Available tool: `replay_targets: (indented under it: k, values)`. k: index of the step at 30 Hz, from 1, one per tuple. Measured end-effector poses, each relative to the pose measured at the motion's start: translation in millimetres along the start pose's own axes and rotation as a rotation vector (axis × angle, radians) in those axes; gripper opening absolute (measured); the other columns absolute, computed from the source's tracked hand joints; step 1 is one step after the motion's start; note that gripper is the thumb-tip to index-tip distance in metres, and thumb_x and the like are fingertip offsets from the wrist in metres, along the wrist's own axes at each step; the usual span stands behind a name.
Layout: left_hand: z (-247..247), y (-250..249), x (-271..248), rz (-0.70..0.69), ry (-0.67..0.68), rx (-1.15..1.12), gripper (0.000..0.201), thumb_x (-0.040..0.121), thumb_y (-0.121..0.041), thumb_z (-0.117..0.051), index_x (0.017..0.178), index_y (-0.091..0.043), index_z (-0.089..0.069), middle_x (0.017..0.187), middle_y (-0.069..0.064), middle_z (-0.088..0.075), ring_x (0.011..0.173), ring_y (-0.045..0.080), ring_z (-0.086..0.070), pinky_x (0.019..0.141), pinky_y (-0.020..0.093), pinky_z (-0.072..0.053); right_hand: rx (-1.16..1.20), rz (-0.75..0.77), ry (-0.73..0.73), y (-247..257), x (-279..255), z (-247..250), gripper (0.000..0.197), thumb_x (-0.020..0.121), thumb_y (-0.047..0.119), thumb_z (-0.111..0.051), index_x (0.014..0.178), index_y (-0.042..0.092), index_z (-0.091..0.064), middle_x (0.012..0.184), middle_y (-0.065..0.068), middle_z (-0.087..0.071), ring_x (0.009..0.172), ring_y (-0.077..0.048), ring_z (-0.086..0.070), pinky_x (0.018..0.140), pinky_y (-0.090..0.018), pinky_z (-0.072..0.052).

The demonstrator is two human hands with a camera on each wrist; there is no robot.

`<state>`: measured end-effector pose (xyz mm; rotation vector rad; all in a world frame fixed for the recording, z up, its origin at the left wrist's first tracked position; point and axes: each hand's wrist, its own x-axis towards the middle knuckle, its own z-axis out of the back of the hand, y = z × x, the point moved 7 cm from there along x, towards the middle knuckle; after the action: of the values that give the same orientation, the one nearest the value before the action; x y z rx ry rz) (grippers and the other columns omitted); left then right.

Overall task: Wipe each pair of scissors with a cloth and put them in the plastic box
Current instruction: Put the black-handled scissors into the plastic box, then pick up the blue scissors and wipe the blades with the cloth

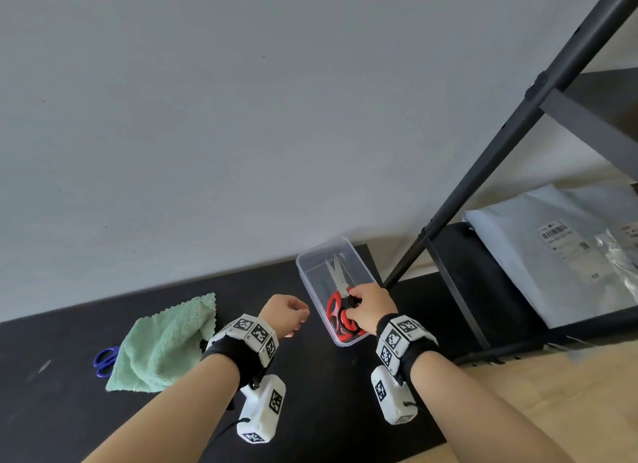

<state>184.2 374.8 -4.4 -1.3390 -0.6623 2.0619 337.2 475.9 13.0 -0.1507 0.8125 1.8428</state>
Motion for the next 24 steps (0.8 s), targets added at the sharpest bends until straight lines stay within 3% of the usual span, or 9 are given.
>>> replay_targets:
  k: [9,13,18,21,24]
  values:
    - [-6,3,5,-0.015,-0.006,0.001,0.009,0.092,-0.015,-0.056,0.097,-0.013,-0.063,0.086,0.006,-0.064,0.076,0.016,-0.058,0.072,0.027,-0.054,-0.155,0.02,-0.055,-1,4,-2,0.035,0.09,0.022,-0.062,0.124,0.015,-0.059,0.12,-0.005,-0.064,0.109,-0.022,-0.062,0.096,-0.034,-0.05]
    - [0,5,3,-0.032,-0.014,0.008,0.008,0.093,-0.016,-0.055,0.095,-0.013,-0.063,0.087,0.006,-0.064,0.076,0.016,-0.058,0.069,0.025,-0.053,-0.161,0.012,-0.022,1,2,0,0.031,0.092,0.022,-0.058,0.121,0.013,-0.061,0.117,-0.006,-0.065,0.106,-0.022,-0.063,0.095,-0.033,-0.05]
    - [18,13,1,-0.073,-0.055,0.041,0.012,0.091,-0.017,-0.056,0.082,-0.019,-0.063,0.081,0.005,-0.065,0.07,0.016,-0.057,0.061,0.025,-0.048,-0.21,0.042,-0.036,10,-5,9,0.026,0.093,0.019,-0.056,0.117,0.012,-0.064,0.117,-0.006,-0.064,0.104,-0.022,-0.063,0.092,-0.032,-0.051]
    - [36,19,-3,-0.096,-0.089,0.078,0.015,0.089,-0.019,-0.057,0.076,-0.024,-0.061,0.073,-0.003,-0.063,0.069,0.014,-0.057,0.067,0.027,-0.046,-0.225,0.087,-0.027,26,-12,10,0.024,0.093,0.021,-0.056,0.114,0.013,-0.065,0.112,-0.004,-0.067,0.101,-0.021,-0.064,0.09,-0.03,-0.051]
    - [53,25,-12,-0.118,-0.128,0.109,0.013,0.089,-0.02,-0.056,0.078,-0.021,-0.062,0.071,-0.004,-0.062,0.067,0.014,-0.056,0.067,0.027,-0.046,-0.221,0.1,-0.022,45,-20,6,0.022,0.092,0.026,-0.057,0.109,0.014,-0.067,0.11,-0.004,-0.068,0.099,-0.021,-0.065,0.091,-0.033,-0.053]
